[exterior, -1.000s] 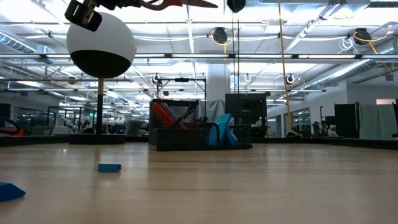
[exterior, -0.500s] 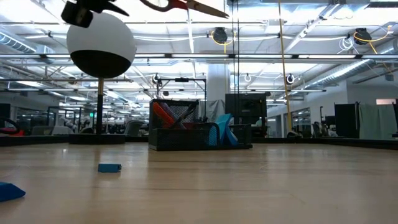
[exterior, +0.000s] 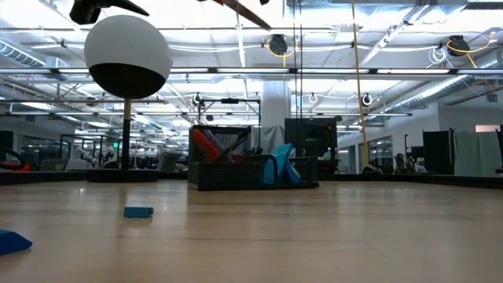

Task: Pick and place office supplies into organizer
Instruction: Put the orange scissors into the desk organizer

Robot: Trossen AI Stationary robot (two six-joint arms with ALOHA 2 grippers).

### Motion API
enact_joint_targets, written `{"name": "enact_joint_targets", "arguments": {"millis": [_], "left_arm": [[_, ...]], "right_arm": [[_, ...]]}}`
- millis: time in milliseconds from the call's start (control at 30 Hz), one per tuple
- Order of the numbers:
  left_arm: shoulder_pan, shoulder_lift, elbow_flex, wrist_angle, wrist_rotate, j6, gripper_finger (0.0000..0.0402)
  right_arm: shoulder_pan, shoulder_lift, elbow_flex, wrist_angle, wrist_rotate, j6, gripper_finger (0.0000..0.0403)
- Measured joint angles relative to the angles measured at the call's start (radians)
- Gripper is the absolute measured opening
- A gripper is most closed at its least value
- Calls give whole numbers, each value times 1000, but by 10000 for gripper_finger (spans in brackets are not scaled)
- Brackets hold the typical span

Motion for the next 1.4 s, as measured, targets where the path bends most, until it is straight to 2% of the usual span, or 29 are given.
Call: {"name": "enact_joint_targets", "arguments": {"millis": [200, 367, 500, 667, 867, 1100, 1400], "left_arm": [[0, -5, 0, 5, -38, 62, 157], [0, -5, 0, 6, -39, 105, 157], [0, -5, 0, 6, -40, 123, 157], [0, -4, -1, 6, -41, 125, 157], [0, -3, -1, 6, -32, 127, 157], [0, -3, -1, 12, -29, 126, 157], [0, -3, -1, 13, -29, 167, 157]], "right_arm": [[-97, 2, -153, 356, -89, 230, 29], [-161, 3, -374, 728, -128, 432, 29], [-195, 19, -530, 944, -131, 549, 29], [-228, 115, -588, 1145, -145, 669, 29], [-241, 271, -503, 1269, -184, 723, 29], [-270, 361, -432, 1270, -268, 726, 29], [-356, 414, -430, 1316, -519, 726, 29]]}}
